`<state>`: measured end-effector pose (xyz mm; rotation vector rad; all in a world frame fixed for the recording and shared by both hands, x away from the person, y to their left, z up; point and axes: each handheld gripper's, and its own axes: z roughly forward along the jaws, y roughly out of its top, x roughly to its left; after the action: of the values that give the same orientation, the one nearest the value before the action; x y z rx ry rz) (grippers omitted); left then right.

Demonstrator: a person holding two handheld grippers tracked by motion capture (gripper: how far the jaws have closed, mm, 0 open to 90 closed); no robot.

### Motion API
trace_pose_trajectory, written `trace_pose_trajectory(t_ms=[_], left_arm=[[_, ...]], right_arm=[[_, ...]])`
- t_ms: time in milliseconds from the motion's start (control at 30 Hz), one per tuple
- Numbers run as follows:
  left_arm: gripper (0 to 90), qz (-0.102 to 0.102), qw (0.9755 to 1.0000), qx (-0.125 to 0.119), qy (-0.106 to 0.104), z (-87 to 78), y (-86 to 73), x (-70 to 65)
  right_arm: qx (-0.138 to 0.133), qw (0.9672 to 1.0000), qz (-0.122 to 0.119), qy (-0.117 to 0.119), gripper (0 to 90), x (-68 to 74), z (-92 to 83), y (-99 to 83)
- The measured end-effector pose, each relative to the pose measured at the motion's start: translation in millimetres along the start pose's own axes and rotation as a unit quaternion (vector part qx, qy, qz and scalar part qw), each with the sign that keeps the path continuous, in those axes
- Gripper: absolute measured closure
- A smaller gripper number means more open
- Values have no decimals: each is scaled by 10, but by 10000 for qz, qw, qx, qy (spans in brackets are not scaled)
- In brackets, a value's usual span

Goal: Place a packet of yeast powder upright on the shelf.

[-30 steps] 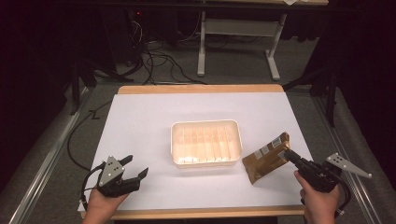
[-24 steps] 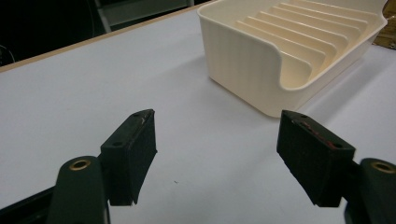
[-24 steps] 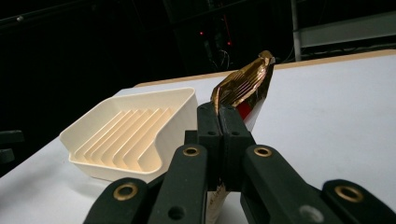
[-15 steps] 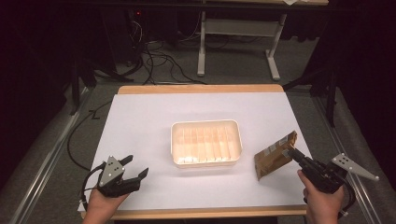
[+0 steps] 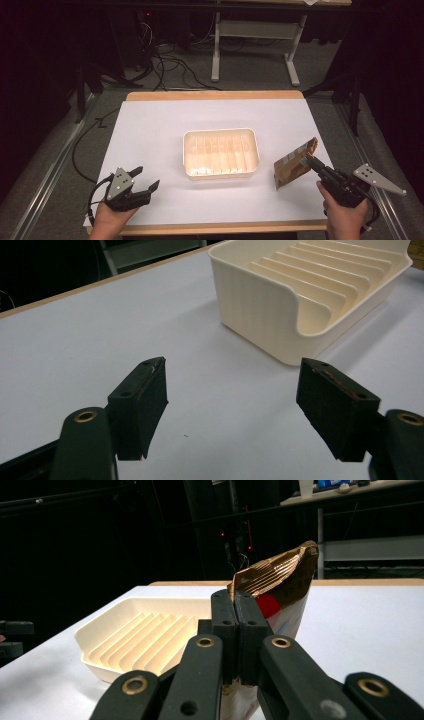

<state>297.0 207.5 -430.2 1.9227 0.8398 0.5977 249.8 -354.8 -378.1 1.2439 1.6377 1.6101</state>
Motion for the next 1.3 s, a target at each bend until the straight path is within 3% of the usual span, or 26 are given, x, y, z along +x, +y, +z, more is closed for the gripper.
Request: trace_pose_trajectory(t_ms=[933, 1300], left_arm=[[286, -235, 9996, -140, 73, -40, -22, 27], [285, -206, 9996, -161, 87, -53, -23, 43]], right_arm=[[-325, 9994, -124, 43, 900, 151, -43, 120], [-341, 9992, -225, 17, 900, 176, 110, 300]])
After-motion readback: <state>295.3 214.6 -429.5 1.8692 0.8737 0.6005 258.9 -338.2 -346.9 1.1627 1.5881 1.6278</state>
